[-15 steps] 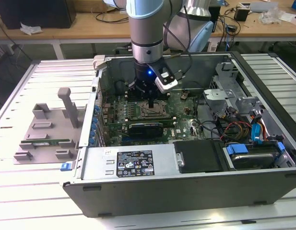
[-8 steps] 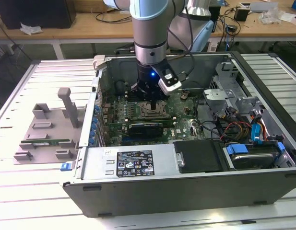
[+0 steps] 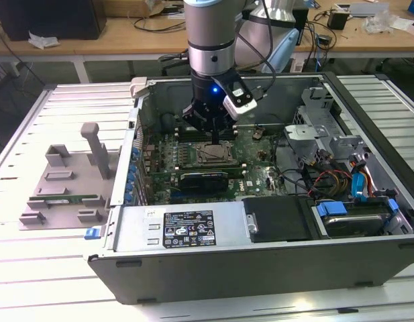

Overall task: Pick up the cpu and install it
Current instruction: 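Install the first cpu locking lever, then install the second cpu locking lever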

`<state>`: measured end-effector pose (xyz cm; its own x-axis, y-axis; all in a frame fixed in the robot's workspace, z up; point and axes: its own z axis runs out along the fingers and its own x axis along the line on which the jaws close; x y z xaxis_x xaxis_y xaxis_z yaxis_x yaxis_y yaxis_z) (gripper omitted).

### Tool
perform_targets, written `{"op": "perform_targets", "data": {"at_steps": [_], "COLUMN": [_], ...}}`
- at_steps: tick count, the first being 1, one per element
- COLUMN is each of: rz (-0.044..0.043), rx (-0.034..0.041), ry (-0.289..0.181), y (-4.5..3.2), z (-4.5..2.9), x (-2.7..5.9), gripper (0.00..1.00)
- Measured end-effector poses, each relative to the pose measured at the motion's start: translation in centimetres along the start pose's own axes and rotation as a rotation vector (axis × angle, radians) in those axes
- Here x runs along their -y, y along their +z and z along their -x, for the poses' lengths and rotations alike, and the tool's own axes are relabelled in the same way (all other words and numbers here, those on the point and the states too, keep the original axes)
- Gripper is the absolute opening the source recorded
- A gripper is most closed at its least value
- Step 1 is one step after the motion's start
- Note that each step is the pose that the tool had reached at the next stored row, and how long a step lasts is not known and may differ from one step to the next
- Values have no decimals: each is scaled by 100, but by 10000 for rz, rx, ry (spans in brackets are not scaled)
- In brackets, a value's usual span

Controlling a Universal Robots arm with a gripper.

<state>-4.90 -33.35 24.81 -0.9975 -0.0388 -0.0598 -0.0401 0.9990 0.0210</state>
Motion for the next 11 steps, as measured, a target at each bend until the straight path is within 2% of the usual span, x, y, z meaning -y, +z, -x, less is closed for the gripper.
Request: {"op": "perform_targets", "data": {"at_steps": [11], "rz": [1], "rx": [-2], "ry": [-29], "y": [-1], "z": [0], "x": [6], "gripper": [11]}}
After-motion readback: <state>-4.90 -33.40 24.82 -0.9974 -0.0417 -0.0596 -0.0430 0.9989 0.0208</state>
